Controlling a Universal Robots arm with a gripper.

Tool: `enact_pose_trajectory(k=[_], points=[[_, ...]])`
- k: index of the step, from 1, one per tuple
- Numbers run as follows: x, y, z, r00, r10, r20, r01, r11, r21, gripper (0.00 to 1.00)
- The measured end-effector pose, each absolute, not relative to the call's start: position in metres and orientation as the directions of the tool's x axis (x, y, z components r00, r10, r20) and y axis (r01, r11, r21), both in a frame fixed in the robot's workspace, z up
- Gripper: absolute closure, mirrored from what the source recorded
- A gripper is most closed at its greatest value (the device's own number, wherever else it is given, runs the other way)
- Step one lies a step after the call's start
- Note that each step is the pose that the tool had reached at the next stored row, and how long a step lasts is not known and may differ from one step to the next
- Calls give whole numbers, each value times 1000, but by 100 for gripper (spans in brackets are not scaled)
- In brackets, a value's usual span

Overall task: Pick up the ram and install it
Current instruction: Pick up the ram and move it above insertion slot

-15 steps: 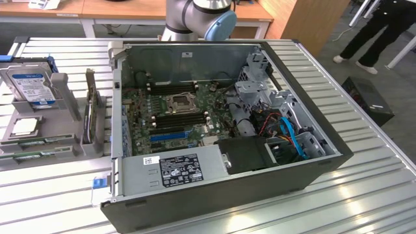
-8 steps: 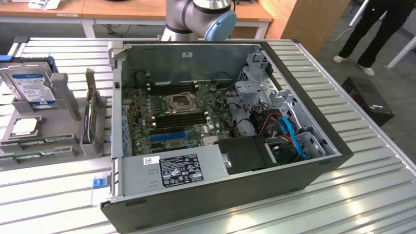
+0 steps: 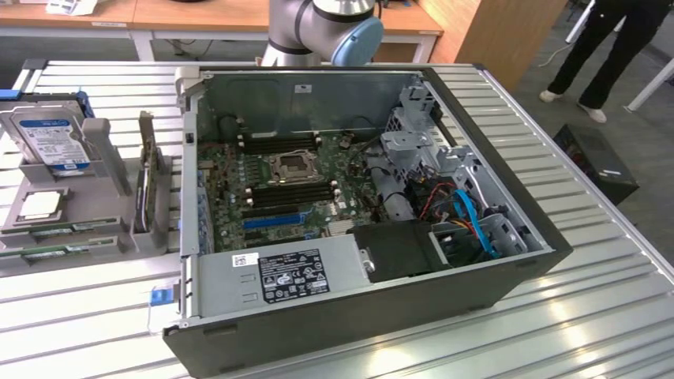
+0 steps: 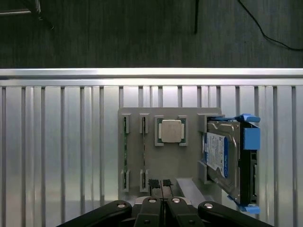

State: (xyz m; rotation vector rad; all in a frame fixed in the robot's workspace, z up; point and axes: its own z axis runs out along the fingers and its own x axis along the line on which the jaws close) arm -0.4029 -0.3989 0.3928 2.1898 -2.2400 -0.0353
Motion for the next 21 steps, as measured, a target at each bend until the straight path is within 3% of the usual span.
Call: enact_pose_trajectory(k=[21], points=[[-403, -399, 393, 33, -999, -9, -999, -33, 22, 90]])
